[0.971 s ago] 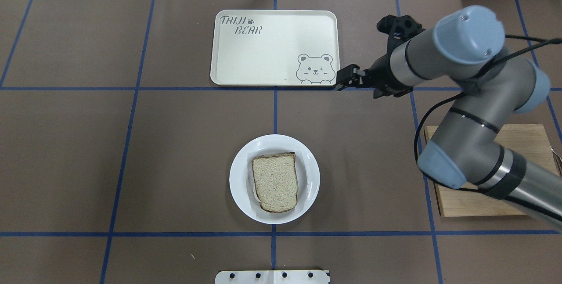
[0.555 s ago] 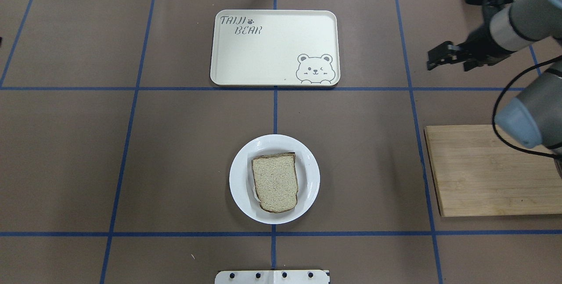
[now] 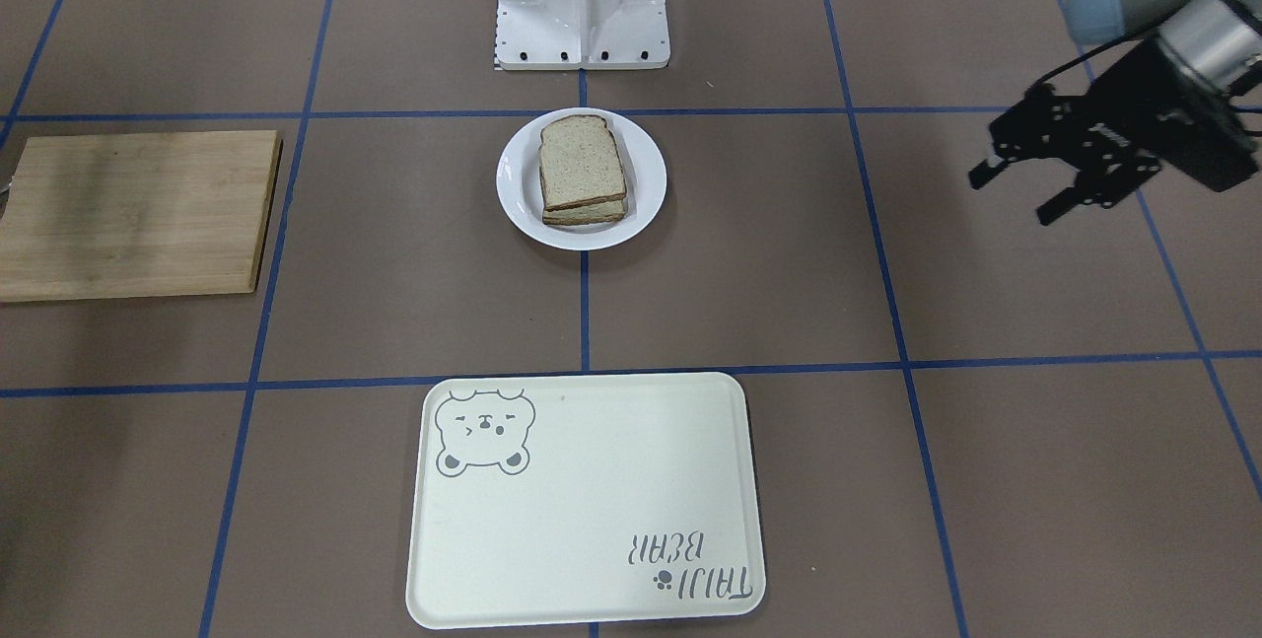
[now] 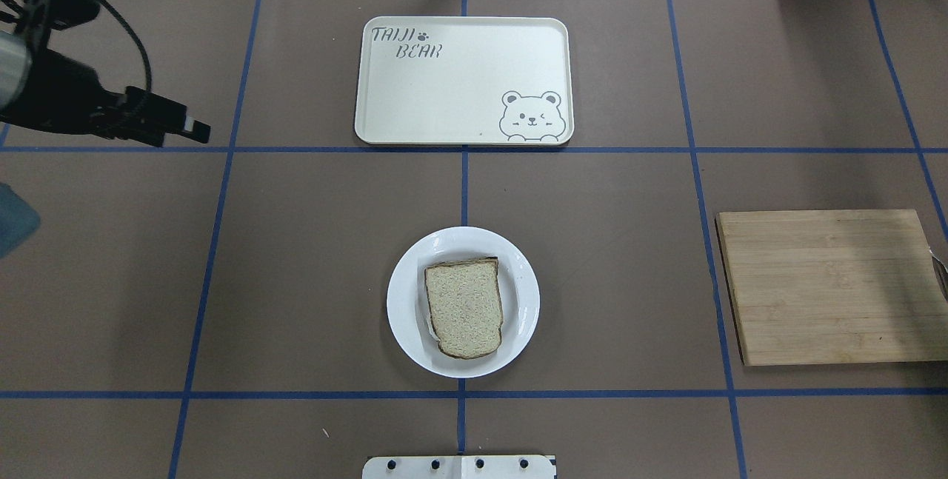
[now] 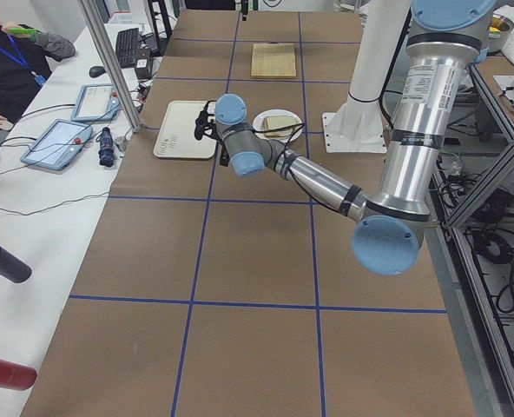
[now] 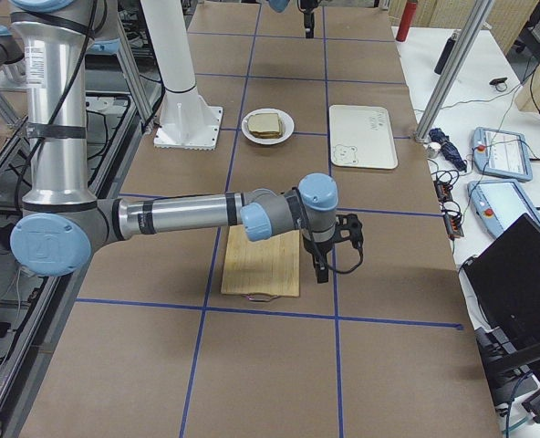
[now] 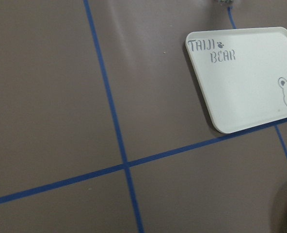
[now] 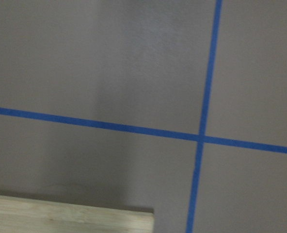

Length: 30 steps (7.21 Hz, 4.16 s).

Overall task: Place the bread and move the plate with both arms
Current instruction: 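Move the left gripper toward the plate's rim nearest it, then grip the white plate's rim with the left gripper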

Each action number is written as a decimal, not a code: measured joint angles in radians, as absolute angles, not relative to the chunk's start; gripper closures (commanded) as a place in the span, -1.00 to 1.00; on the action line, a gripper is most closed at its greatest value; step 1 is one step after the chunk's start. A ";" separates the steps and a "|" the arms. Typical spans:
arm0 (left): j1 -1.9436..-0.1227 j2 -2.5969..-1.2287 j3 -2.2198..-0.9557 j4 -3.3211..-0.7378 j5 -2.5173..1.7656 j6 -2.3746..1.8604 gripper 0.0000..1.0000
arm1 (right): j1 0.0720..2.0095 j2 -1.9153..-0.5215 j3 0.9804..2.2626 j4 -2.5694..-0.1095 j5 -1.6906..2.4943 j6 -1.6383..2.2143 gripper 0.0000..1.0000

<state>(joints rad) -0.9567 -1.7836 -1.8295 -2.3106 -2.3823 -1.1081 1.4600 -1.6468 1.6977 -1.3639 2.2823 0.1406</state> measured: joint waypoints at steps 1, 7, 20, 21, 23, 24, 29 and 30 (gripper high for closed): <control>-0.866 -1.797 -1.817 -2.374 -2.310 -1.199 -0.97 | 1.510 -1.688 1.697 -1.383 2.291 0.085 -1.00; -0.430 -1.802 -1.657 -2.811 -1.865 -1.562 -0.77 | 1.576 -1.735 1.760 -1.633 2.253 -0.142 -1.00; -0.274 -1.865 -1.581 -2.913 -1.691 -1.620 0.10 | 1.577 -1.742 1.761 -1.638 2.243 -0.144 -1.00; -0.283 -1.866 -1.582 -2.913 -1.692 -1.621 0.10 | 1.577 -1.741 1.761 -1.638 2.243 -0.144 -1.00; -0.304 -1.867 -1.581 -2.908 -1.692 -1.621 0.10 | 1.577 -1.738 1.761 -1.637 2.243 -0.144 -1.00; -0.312 -1.867 -1.577 -2.906 -1.692 -1.622 0.12 | 1.577 -1.737 1.760 -1.637 2.244 -0.144 -1.00; -0.319 -1.943 -1.487 -2.908 -1.692 -1.656 0.18 | 1.577 -1.735 1.753 -1.637 2.244 -0.143 -1.00; -0.318 -1.946 -1.483 -2.908 -1.692 -1.656 0.25 | 1.577 -1.736 1.753 -1.636 2.244 -0.143 -1.00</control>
<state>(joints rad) -0.3184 -1.9458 -1.4831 -2.9084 -1.6920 -1.6564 1.5769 -1.7357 1.7533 -1.6364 2.2442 -0.1427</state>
